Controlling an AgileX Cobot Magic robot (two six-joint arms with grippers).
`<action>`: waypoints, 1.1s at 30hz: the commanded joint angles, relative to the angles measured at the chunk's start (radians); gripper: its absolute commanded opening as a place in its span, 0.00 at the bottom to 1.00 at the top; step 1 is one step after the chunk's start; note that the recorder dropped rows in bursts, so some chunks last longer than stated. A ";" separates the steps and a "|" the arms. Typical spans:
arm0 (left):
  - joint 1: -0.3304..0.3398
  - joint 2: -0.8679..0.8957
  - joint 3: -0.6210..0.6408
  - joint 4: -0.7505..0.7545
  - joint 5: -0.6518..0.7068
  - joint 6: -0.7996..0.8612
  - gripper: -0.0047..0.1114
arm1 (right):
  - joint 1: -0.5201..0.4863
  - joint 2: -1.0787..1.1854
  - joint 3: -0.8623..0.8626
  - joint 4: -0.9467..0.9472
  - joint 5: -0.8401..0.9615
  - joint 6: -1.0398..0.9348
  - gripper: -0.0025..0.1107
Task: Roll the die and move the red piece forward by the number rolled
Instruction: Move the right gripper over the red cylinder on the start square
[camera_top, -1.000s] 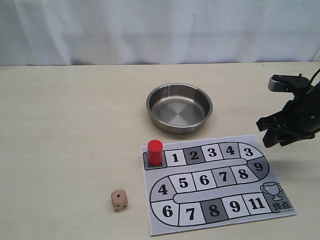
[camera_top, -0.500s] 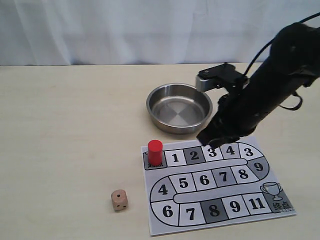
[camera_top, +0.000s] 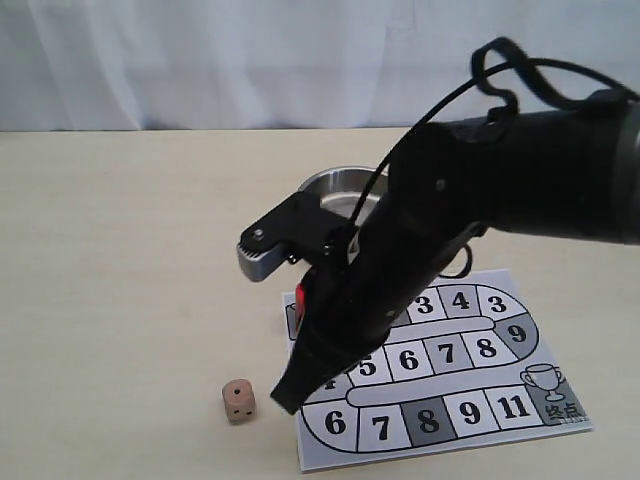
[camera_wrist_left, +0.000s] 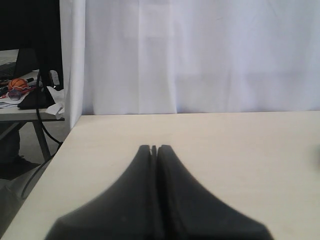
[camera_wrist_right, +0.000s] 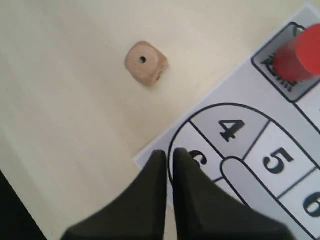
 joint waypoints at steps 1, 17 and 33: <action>0.000 -0.001 -0.005 -0.001 -0.008 -0.004 0.04 | 0.055 0.055 -0.002 -0.001 -0.063 0.025 0.06; 0.000 -0.001 -0.005 -0.001 -0.006 -0.004 0.04 | 0.098 0.241 -0.002 -0.001 -0.199 0.064 0.06; 0.000 -0.001 -0.005 -0.001 -0.006 -0.004 0.04 | 0.096 0.228 -0.011 -0.004 -0.200 0.118 0.24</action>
